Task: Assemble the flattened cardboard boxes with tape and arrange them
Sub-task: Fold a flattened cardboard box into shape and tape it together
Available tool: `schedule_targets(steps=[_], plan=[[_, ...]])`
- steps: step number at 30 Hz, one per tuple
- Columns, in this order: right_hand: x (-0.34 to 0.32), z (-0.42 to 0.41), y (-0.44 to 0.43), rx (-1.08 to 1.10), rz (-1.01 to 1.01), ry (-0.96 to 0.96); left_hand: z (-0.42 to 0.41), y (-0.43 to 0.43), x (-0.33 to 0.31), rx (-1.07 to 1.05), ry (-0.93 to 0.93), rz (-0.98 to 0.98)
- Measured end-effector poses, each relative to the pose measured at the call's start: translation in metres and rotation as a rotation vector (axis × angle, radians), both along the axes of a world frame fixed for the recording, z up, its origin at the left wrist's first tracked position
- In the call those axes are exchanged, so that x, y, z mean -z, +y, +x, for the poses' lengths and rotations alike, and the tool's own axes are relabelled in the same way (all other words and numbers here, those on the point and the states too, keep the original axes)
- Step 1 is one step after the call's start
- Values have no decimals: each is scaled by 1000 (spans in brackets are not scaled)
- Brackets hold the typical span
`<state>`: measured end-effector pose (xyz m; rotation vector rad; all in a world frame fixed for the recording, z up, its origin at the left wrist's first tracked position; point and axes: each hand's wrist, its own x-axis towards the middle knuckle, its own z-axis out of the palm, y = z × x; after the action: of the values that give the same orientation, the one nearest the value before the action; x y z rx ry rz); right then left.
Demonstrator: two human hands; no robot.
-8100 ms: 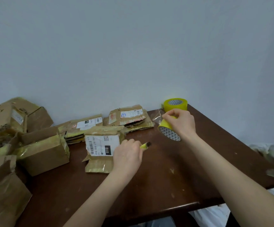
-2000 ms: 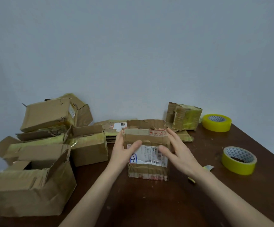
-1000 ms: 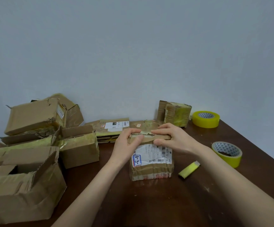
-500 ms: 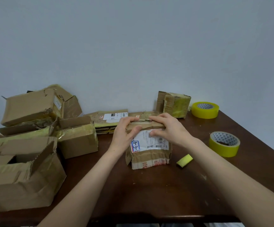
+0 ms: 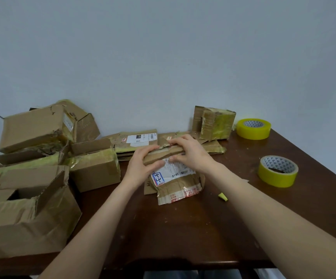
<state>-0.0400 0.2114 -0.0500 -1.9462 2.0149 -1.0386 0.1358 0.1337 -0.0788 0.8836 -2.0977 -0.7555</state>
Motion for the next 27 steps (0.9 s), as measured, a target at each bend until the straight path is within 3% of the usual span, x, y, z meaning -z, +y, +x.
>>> schedule_targets(steps=[3, 5, 7, 9, 12, 19, 22, 27], plan=[[-7, -6, 4, -32, 12, -9, 1, 2, -20, -7, -98, -61], [-11, -8, 5, -41, 3, -33, -1, 4, -38, -54, -408, -194], [-8, -2, 5, -62, -7, -107, -9, 9, -51, -114, -746, -486], [2, 7, 4, -89, 17, -230, -18, 14, -53, -70, -887, -536], [17, 15, 5, -104, 32, -323, -19, 14, -44, -48, -921, -462], [12, -7, 21, -70, -48, -115, -30, 28, -34, 25, -728, -536], [22, -24, 41, -20, -35, -102, -50, 41, -22, 67, -767, -667], [23, -36, 52, 15, -19, -52, -48, 44, -22, 81, -792, -695]])
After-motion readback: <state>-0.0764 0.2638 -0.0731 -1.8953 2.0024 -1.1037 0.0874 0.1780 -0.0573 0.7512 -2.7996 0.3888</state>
